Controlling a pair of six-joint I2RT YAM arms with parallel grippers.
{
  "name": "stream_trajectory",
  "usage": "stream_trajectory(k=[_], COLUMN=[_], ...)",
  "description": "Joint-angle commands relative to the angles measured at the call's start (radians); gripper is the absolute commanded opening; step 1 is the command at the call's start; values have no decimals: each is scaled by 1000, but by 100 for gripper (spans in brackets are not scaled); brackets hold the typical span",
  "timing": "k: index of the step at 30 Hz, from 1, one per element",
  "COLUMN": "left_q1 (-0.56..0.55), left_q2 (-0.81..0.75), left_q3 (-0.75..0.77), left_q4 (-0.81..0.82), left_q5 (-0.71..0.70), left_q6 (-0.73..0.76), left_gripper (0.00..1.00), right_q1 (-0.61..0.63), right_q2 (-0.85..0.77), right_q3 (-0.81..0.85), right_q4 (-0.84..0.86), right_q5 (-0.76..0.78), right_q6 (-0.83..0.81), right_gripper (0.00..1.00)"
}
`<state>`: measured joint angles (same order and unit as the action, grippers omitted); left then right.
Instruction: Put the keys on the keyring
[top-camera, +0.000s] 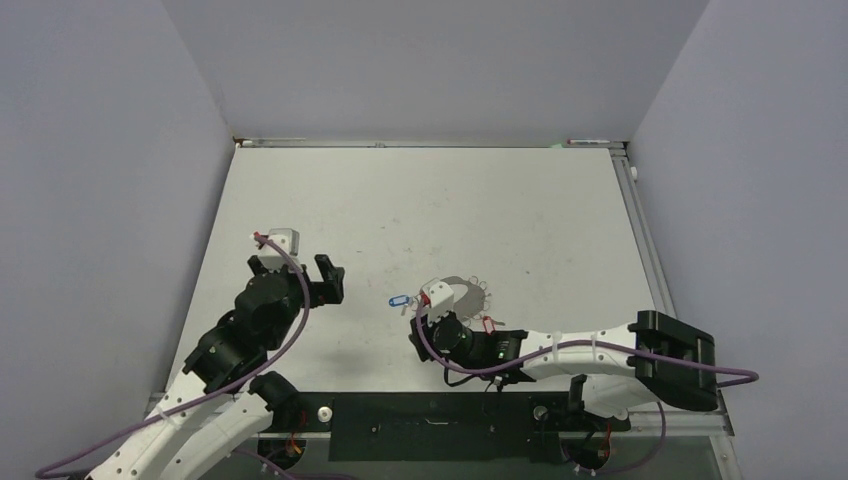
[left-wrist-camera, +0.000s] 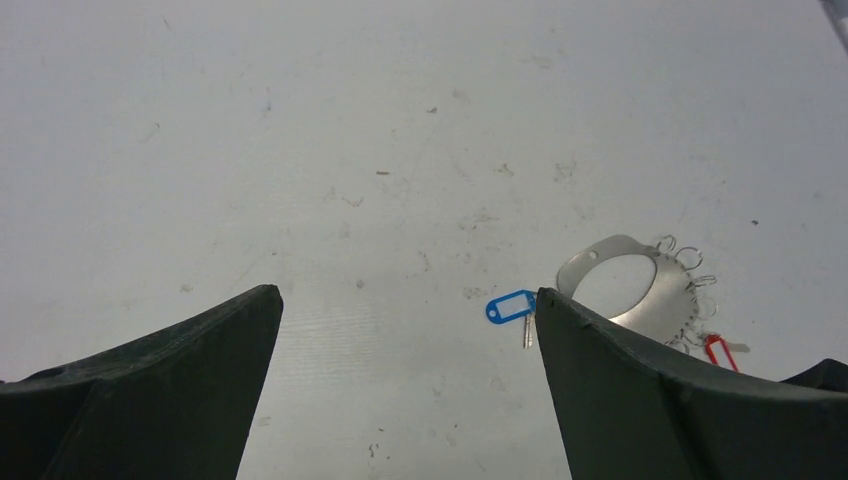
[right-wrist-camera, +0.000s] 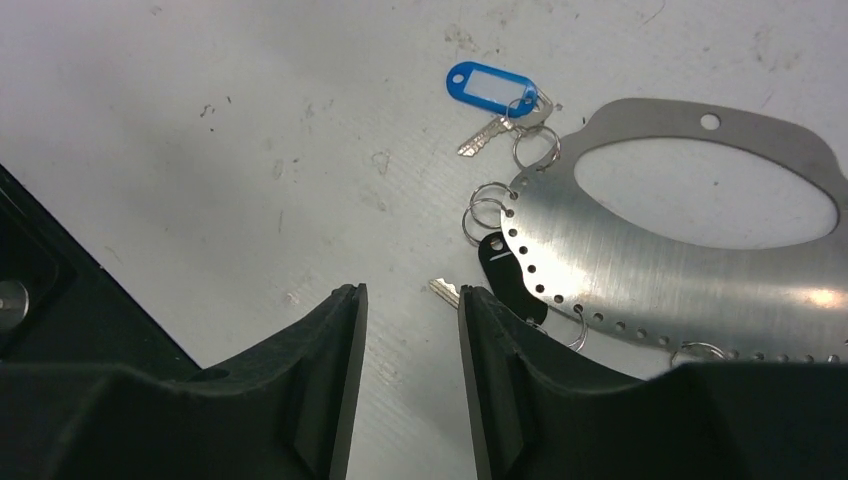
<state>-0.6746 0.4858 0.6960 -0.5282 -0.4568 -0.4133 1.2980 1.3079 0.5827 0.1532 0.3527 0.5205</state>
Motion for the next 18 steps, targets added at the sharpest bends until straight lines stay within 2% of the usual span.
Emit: stream_trajectory(k=[1,11,18], left_q1=[15,25,28], left_q2=[91,114,110], left_q3=[26,19,17], left_q4=[-4,10,12], left_q5=[25,88,95], left_q6=[39,62,69], left_gripper=[96,96,96], right_q1=[2,-65,-157], right_q2=[75,229,198], right_q3=[-11,-26,-106], right_q4=[118,197,163], right_q5=[-28,-128,-158], right_q6=[69,81,143], right_gripper=[38,33,32])
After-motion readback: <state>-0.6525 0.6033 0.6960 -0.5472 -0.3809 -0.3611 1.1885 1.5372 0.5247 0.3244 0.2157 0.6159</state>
